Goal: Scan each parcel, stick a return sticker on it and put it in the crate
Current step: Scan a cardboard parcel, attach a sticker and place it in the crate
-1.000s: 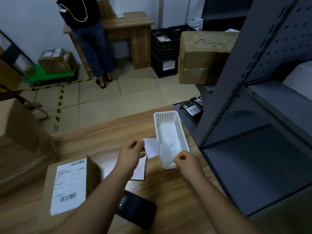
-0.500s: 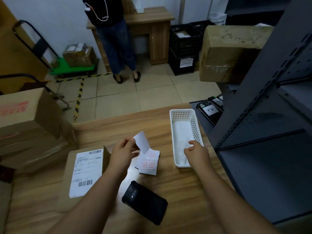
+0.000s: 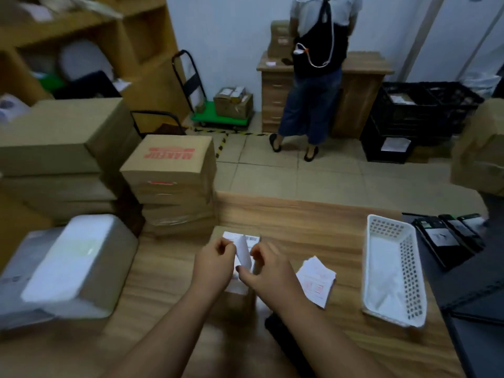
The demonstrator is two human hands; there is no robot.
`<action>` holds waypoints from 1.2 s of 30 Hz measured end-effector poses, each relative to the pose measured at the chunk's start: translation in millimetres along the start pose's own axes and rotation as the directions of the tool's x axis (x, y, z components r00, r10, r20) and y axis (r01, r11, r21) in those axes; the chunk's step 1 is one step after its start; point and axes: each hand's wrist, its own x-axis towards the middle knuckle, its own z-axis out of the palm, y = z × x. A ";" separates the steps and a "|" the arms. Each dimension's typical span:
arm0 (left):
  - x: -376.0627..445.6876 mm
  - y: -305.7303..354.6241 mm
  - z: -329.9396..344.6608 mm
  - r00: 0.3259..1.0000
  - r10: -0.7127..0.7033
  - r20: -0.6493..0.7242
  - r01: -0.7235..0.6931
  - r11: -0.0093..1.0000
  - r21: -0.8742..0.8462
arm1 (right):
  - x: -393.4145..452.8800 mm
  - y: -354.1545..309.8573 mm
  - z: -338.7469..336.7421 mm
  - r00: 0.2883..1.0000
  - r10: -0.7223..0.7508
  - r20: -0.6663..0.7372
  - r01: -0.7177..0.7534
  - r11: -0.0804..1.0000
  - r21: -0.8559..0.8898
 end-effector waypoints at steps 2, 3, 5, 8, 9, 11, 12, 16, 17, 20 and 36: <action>2.1 -7.5 -19.6 1.000 0.001 -0.015 0.000 1.000 0.019 | 4.1 -12.3 16.1 1.000 -0.020 -0.003 0.020 1.000 -0.006; 3.7 -12.0 -27.6 1.000 0.003 0.004 -0.003 1.000 0.022 | 6.1 -16.6 22.7 1.000 0.002 -0.014 -0.002 1.000 0.005; 8.1 -22.6 -41.3 0.996 0.011 0.089 -0.010 1.000 -0.010 | 9.9 -22.6 30.9 0.994 0.099 -0.042 -0.094 0.990 0.106; 12.7 -36.1 -61.2 0.979 0.003 0.202 0.008 0.999 -0.053 | 14.0 -28.5 35.6 0.964 0.264 -0.044 -0.237 0.918 0.318; 15.2 -39.7 -66.7 0.974 -0.014 0.225 0.033 0.996 -0.082 | 15.0 -29.6 36.2 0.948 0.317 -0.030 -0.283 0.881 0.379; 22.0 -47.1 -74.4 0.964 -0.051 0.261 0.091 0.985 -0.144 | 15.7 -31.7 35.1 0.917 0.398 0.000 -0.356 0.819 0.450; 25.6 -50.2 -76.7 0.959 -0.063 0.276 0.111 0.981 -0.161 | 15.5 -32.5 34.2 0.904 0.426 0.029 -0.387 0.788 0.478; 34.3 -53.8 -80.2 0.932 -0.117 0.344 0.204 0.951 -0.231 | 11.8 -36.4 37.5 0.851 0.479 0.214 -0.511 0.664 0.546; 35.5 -54.6 -82.0 0.924 -0.122 0.361 0.218 0.946 -0.240 | 10.8 -36.1 39.6 0.848 0.481 0.222 -0.521 0.677 0.520; 40.7 -58.0 -88.2 0.913 -0.109 0.394 0.196 0.963 -0.188 | 4.9 -38.2 44.3 0.831 0.519 0.199 -0.548 0.704 0.452; 51.3 -88.3 -92.7 0.799 -0.145 0.584 0.264 0.956 -0.124 | -9.6 -40.6 76.1 0.752 0.644 0.137 -0.611 0.605 0.510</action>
